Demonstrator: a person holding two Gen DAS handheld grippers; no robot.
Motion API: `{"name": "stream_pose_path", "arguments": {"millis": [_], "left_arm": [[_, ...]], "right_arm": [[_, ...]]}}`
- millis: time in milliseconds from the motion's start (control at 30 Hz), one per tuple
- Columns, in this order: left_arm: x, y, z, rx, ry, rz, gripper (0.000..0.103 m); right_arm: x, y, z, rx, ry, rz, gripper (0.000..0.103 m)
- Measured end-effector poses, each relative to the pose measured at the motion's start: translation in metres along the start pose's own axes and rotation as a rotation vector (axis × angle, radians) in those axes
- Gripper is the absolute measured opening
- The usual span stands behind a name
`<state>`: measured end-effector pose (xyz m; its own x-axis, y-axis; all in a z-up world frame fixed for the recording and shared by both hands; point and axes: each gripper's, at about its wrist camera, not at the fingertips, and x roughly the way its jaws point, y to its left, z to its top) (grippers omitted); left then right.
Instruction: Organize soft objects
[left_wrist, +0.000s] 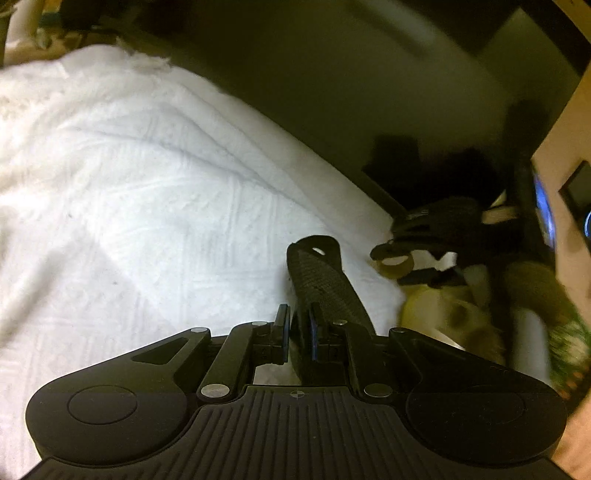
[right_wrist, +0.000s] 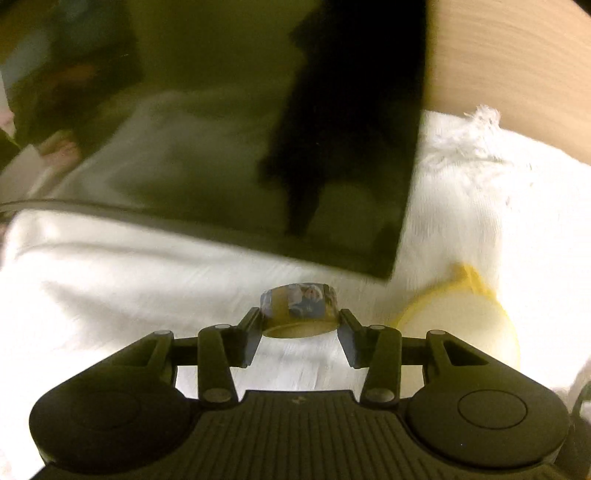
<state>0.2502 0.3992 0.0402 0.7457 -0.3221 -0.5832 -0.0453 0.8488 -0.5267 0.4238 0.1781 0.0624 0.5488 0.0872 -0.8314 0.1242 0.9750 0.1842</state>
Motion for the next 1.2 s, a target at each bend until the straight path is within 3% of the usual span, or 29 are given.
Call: {"name": "stream_pose_path", "arguments": {"millis": [133,267,367,500,633,833,1000,1200], "left_arm": [[-0.001,0.0,0.001,-0.026,-0.005,-0.026,0.012],[-0.008,0.004,0.009,-0.101,-0.016,-0.073,0.012],[-0.018,-0.006,0.023,-0.104,-0.051,-0.099,0.012],[-0.036,-0.041,0.04,-0.06,-0.106,-0.145,0.012],[-0.046,-0.098,0.047,0.004,-0.121,-0.231,0.012],[-0.031,-0.213,0.02,0.123,-0.019,-0.395,0.012],[-0.005,-0.305,-0.023,0.221,0.1,-0.492,0.012],[0.037,-0.379,-0.067,0.334,0.192,-0.499,0.013]], "right_arm": [[-0.046,0.002,-0.015,-0.086,0.016,0.114,0.044],[-0.101,-0.009,-0.027,-0.216,-0.031,0.184,0.044],[-0.142,-0.032,-0.027,-0.31,-0.116,0.187,0.044],[-0.196,-0.075,-0.02,-0.325,-0.201,0.184,0.044],[-0.258,-0.141,-0.02,-0.29,-0.303,0.17,0.044],[-0.314,-0.253,-0.036,-0.22,-0.402,0.058,0.044],[-0.315,-0.318,-0.06,-0.17,-0.398,-0.047,0.044],[-0.282,-0.358,-0.084,-0.138,-0.332,-0.092,0.044]]}}
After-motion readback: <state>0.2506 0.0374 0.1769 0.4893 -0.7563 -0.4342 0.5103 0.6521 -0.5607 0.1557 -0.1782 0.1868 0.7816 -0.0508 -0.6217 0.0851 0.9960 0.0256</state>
